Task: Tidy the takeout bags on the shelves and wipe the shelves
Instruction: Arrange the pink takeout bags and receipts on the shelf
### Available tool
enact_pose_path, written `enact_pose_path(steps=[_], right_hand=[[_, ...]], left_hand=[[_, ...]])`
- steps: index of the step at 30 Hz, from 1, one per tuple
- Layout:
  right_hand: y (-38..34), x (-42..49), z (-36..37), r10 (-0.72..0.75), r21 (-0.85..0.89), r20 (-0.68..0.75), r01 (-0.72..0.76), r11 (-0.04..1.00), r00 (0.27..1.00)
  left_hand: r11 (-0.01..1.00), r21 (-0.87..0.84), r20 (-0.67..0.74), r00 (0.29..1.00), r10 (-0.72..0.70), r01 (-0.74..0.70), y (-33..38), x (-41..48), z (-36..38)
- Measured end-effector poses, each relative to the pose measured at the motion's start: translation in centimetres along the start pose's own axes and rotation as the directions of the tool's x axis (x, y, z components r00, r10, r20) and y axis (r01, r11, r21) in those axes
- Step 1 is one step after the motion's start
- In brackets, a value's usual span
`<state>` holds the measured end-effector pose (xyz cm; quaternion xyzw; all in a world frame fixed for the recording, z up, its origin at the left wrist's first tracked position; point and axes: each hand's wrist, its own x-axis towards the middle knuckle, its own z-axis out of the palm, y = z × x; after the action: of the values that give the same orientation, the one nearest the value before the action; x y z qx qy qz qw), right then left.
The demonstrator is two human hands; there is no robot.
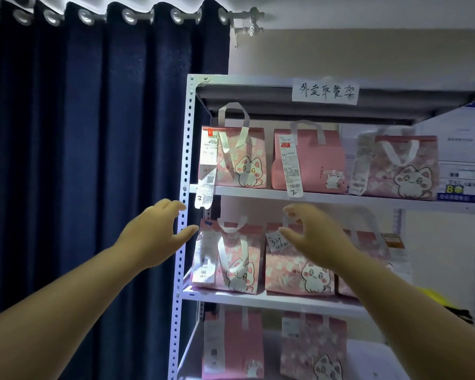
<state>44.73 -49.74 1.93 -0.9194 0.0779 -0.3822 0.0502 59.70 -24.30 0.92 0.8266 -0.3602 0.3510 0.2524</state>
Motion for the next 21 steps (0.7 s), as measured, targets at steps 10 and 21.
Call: enact_pose_path(steps=[10, 21], right_hand=[[4.3, 10.8, 9.6, 0.013, -0.003, -0.066, -0.013, 1.000, 0.998], [6.4, 22.5, 15.4, 0.058, -0.067, -0.186, -0.071, 0.995, 0.981]], left_hand=[[0.997, -0.056, 0.018, 0.999, -0.050, 0.051, -6.5, 8.8, 9.4], [0.987, -0.159, -0.033, 0.999, 0.023, -0.028, -11.8, 21.0, 16.5]])
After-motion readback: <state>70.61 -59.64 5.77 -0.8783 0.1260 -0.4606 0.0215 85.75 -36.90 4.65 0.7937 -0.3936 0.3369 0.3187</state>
